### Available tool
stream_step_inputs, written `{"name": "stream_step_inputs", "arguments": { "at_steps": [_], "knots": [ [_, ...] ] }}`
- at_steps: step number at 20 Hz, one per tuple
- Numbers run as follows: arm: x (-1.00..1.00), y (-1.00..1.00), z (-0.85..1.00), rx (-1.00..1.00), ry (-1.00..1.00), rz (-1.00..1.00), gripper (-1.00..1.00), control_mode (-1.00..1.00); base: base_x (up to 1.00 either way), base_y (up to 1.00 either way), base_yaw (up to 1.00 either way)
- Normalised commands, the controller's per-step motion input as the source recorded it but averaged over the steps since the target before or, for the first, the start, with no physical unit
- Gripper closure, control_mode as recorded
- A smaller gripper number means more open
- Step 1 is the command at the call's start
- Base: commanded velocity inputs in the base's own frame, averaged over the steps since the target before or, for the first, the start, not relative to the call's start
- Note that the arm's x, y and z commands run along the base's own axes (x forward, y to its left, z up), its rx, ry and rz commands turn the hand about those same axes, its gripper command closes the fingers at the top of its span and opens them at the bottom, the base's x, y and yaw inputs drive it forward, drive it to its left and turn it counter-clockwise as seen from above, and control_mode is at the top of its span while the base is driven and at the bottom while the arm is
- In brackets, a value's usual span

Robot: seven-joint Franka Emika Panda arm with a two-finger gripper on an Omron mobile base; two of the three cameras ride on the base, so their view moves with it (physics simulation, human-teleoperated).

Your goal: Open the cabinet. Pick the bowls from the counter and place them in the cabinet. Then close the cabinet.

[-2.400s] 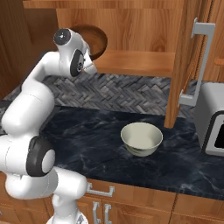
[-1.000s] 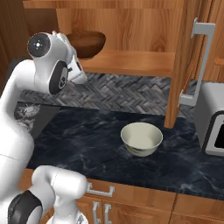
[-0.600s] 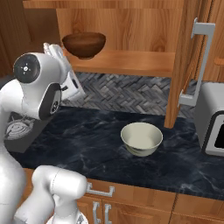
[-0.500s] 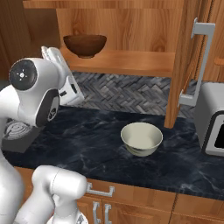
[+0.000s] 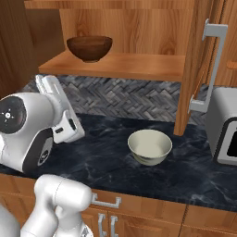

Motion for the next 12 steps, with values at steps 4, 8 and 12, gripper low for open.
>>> {"name": "stream_step_inputs", "arguments": {
  "at_steps": [4, 8, 12],
  "knots": [
    [0.07, -0.06, -0.44, 0.0, 0.26, -0.05, -1.0, -1.0, 0.0, 0.0, 0.0],
    [0.15, -0.15, -0.43, 0.0, 0.3, -0.07, -1.0, -1.0, 0.0, 0.0, 0.0],
    [0.13, -0.25, -0.36, 0.0, 0.23, -0.07, -1.0, -1.0, 0.0, 0.0, 0.0]
  ]
}}
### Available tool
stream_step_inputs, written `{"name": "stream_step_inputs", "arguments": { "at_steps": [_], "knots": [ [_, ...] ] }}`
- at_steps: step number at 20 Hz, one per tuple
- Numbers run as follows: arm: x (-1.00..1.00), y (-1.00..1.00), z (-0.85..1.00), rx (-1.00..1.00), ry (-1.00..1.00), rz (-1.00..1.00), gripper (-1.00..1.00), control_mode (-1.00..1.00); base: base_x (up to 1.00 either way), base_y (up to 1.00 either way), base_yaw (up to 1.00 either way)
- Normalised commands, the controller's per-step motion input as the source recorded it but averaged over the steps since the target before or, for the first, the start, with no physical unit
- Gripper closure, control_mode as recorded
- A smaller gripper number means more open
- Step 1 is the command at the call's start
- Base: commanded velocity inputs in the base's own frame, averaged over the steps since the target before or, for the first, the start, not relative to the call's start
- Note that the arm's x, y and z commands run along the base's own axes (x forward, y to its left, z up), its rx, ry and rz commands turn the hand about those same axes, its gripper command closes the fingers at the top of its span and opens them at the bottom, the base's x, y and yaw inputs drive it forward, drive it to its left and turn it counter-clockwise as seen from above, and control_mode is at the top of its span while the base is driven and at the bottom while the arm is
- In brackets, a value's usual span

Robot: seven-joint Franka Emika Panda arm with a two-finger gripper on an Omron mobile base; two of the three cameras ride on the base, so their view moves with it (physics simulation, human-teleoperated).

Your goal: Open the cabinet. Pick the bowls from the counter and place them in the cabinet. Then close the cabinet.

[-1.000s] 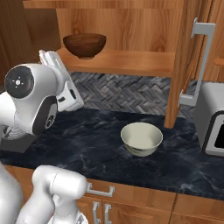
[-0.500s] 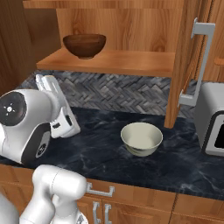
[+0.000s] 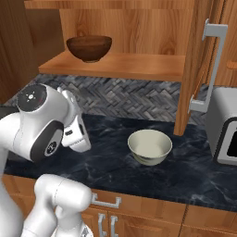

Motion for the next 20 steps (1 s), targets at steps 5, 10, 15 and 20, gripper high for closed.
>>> {"name": "stream_step_inputs", "arguments": {
  "at_steps": [5, 10, 15, 20],
  "knots": [
    [0.12, -0.36, -0.24, 0.0, 0.21, -0.07, -1.0, -1.0, 0.0, 0.0, 0.0],
    [0.06, -0.33, -0.28, 0.0, 0.18, -0.05, -1.0, -1.0, 0.0, 0.0, 0.0],
    [0.03, -0.22, -0.39, 0.01, 0.16, -0.01, -1.0, -1.0, 0.0, 0.0, 0.0],
    [0.22, -0.21, -0.36, 0.01, 0.11, -0.02, -1.0, -1.0, 0.0, 0.0, 0.0]
  ]
}}
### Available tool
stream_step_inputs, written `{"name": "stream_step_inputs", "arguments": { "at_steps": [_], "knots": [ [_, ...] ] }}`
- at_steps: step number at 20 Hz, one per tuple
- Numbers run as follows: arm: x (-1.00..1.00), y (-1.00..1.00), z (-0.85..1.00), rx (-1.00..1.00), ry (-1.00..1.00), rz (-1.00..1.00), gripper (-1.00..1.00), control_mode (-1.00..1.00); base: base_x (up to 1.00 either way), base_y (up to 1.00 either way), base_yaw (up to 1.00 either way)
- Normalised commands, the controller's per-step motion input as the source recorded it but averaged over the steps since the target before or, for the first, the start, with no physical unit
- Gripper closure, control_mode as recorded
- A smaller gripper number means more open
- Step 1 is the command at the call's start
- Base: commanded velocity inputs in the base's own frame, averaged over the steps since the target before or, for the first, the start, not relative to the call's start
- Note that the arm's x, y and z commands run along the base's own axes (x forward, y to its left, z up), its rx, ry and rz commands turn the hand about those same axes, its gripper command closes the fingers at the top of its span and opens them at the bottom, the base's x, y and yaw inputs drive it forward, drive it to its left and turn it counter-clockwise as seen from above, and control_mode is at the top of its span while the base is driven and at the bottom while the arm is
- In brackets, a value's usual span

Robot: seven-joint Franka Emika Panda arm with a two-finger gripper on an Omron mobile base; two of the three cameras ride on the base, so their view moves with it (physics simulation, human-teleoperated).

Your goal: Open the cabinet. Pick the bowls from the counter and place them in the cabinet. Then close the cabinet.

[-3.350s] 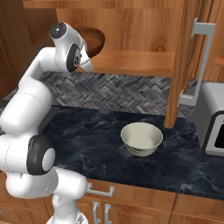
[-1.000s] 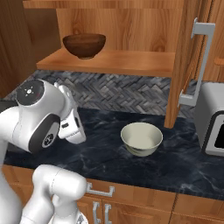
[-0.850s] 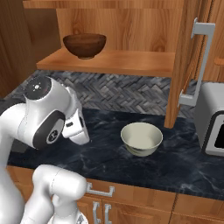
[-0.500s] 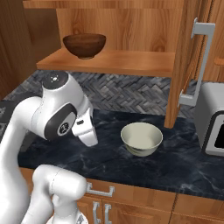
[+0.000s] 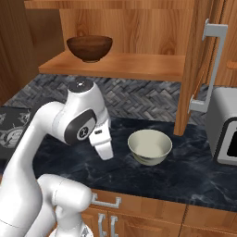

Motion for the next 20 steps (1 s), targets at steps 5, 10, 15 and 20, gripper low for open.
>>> {"name": "stream_step_inputs", "arguments": {
  "at_steps": [5, 10, 15, 20],
  "knots": [
    [0.42, -0.23, -0.33, 0.0, 0.11, -0.04, -1.0, -1.0, 0.0, 0.0, 0.0],
    [0.43, -0.22, -0.42, 0.0, 0.07, -0.06, -1.0, -1.0, 0.0, 0.0, 0.0],
    [0.36, -0.27, -0.51, 0.0, 0.02, -0.05, -1.0, -1.0, 0.0, 0.0, 0.0],
    [0.37, -0.36, -0.49, 0.0, 0.0, -0.04, -1.0, -1.0, 0.0, 0.0, 0.0]
  ]
}}
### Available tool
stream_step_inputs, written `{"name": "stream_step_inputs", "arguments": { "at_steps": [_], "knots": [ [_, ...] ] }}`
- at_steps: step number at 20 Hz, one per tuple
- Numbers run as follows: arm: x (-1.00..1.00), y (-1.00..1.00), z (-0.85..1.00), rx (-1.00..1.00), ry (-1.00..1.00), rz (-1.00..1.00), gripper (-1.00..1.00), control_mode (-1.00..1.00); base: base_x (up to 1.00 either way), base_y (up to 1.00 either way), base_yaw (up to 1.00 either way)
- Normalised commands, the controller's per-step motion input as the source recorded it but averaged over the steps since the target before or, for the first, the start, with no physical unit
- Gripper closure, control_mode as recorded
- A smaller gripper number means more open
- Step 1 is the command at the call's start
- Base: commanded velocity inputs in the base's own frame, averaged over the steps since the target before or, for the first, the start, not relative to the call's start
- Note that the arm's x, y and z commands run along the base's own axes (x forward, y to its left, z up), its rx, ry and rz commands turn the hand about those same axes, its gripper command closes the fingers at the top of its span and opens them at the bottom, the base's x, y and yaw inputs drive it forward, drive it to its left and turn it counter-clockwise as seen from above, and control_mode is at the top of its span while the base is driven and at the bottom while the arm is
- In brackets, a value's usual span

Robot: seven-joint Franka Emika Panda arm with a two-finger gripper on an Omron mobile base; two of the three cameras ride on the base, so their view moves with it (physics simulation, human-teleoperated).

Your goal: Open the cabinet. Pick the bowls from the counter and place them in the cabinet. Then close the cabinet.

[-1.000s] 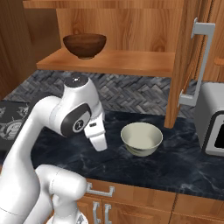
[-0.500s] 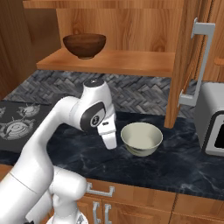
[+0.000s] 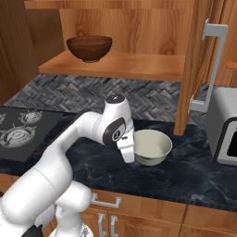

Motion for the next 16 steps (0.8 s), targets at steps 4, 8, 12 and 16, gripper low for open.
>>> {"name": "stream_step_inputs", "arguments": {
  "at_steps": [4, 8, 12, 16],
  "knots": [
    [0.42, -0.36, -0.26, 0.0, 0.02, -0.03, -1.0, -1.0, 0.0, 0.0, 0.0],
    [0.44, -0.29, -0.28, 0.0, 0.05, -0.02, -1.0, -1.0, 0.0, 0.0, 0.0],
    [0.41, -0.23, -0.35, 0.0, 0.05, -0.01, -1.0, -1.0, 0.0, 0.0, 0.0],
    [0.33, -0.18, -0.35, 0.0, 0.04, -0.01, -1.0, -1.0, 0.0, 0.0, 0.0]
  ]
}}
